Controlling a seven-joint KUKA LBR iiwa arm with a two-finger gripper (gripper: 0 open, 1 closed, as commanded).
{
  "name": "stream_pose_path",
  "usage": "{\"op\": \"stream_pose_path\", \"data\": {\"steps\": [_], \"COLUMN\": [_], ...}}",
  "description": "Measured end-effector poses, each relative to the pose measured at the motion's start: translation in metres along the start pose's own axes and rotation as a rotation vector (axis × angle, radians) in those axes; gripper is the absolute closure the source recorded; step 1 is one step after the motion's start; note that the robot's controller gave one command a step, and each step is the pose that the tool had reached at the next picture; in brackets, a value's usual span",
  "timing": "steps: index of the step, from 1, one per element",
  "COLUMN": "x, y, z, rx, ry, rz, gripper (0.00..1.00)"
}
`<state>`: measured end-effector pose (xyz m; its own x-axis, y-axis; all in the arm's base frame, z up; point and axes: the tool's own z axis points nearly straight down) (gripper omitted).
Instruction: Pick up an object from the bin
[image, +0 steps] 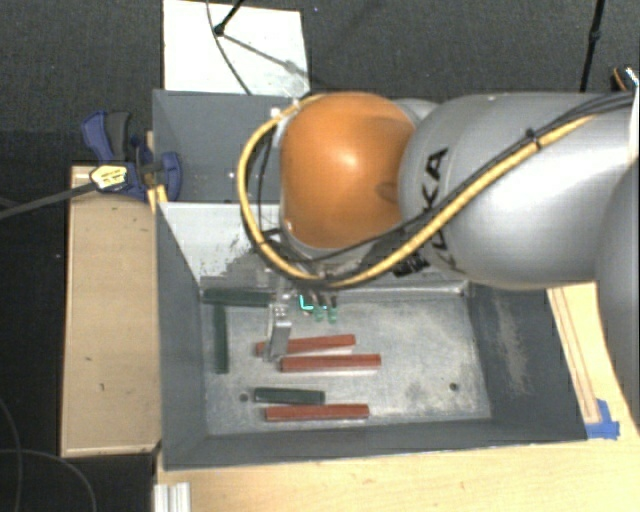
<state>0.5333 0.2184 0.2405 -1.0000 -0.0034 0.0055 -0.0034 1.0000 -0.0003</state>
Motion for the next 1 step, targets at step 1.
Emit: {"op": "stream_pose_path", "data": {"steps": [1], "x": [0.0313], "y": [-0.0557], "z": [0.1695], "rx": [0.001], "ry": [0.001], "rz": [-0.171], "gripper": [0.0]}}
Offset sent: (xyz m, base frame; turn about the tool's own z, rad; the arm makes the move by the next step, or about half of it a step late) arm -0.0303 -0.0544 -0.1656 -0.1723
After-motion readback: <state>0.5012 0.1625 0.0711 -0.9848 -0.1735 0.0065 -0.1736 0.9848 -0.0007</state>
